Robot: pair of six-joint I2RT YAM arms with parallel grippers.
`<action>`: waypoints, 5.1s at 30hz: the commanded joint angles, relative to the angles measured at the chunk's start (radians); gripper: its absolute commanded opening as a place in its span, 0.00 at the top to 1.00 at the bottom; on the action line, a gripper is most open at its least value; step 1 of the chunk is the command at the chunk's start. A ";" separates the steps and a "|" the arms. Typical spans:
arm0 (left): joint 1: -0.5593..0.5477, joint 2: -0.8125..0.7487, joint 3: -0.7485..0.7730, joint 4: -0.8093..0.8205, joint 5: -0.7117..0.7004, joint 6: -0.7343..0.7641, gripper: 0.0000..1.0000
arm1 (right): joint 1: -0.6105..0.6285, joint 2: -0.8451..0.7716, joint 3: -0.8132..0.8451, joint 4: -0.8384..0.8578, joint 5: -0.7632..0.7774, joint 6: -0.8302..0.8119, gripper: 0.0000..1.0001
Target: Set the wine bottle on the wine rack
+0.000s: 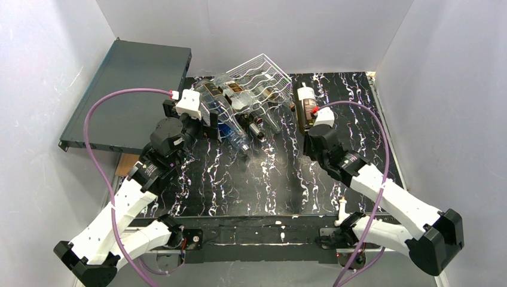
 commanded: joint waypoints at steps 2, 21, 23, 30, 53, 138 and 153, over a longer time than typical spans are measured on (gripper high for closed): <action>-0.005 -0.009 0.016 0.001 -0.010 -0.006 0.01 | -0.052 0.055 0.142 0.237 -0.175 -0.123 0.99; -0.007 -0.015 0.016 0.000 -0.012 -0.003 0.01 | -0.200 0.476 0.508 0.329 -0.576 -0.160 0.99; -0.008 -0.015 0.016 0.001 -0.013 -0.003 0.01 | -0.206 0.536 0.564 0.330 -0.628 -0.172 0.99; -0.010 -0.008 0.016 0.000 -0.013 -0.002 0.01 | -0.210 0.702 0.726 0.327 -0.708 -0.203 0.99; -0.009 -0.016 0.015 0.003 -0.021 0.006 0.01 | -0.217 0.989 1.014 0.213 -0.838 -0.228 0.99; -0.010 -0.265 0.555 -0.473 -0.146 -0.200 0.01 | -0.217 -0.245 0.950 -0.492 -0.010 -0.283 0.02; -0.011 -0.236 0.660 -0.504 -0.157 -0.189 0.01 | -0.217 -0.242 1.031 -0.497 -0.002 -0.246 0.02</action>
